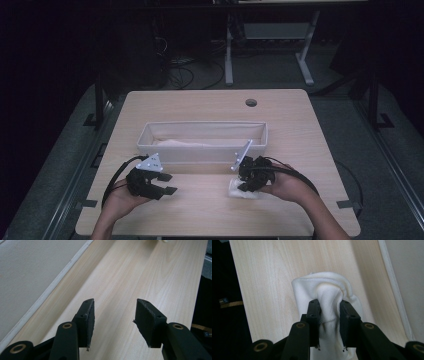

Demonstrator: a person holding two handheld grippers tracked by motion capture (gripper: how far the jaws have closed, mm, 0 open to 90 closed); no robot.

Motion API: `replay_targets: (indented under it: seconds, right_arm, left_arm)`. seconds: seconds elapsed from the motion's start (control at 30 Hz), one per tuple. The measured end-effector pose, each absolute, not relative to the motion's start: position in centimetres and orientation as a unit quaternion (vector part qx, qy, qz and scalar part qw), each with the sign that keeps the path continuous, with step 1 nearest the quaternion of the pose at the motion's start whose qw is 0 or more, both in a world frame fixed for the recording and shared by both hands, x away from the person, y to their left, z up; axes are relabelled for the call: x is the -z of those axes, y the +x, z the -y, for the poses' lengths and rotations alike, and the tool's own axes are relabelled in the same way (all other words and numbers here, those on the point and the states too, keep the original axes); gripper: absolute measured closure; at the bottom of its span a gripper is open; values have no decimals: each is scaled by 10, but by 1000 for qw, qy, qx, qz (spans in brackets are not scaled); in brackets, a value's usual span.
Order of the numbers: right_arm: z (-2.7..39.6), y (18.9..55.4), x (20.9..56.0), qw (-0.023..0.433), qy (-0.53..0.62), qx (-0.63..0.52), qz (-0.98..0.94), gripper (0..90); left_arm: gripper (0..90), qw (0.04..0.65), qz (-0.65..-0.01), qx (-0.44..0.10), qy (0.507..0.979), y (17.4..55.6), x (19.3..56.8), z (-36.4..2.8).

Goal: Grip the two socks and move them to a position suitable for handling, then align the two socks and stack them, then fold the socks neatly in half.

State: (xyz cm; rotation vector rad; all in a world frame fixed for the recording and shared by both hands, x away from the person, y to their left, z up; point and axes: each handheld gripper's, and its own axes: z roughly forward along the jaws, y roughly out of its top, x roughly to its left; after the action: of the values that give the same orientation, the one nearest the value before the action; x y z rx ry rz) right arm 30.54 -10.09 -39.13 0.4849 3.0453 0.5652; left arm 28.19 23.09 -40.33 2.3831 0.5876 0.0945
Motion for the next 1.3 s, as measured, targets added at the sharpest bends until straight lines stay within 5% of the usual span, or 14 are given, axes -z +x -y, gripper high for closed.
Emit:
replay_targets:
  seconds: [1.3]
  right_arm:
    - [94,324,370,1,156,-167,-973,717]
  left_arm:
    - [389,335,-256,-57,905,282,397,-247]
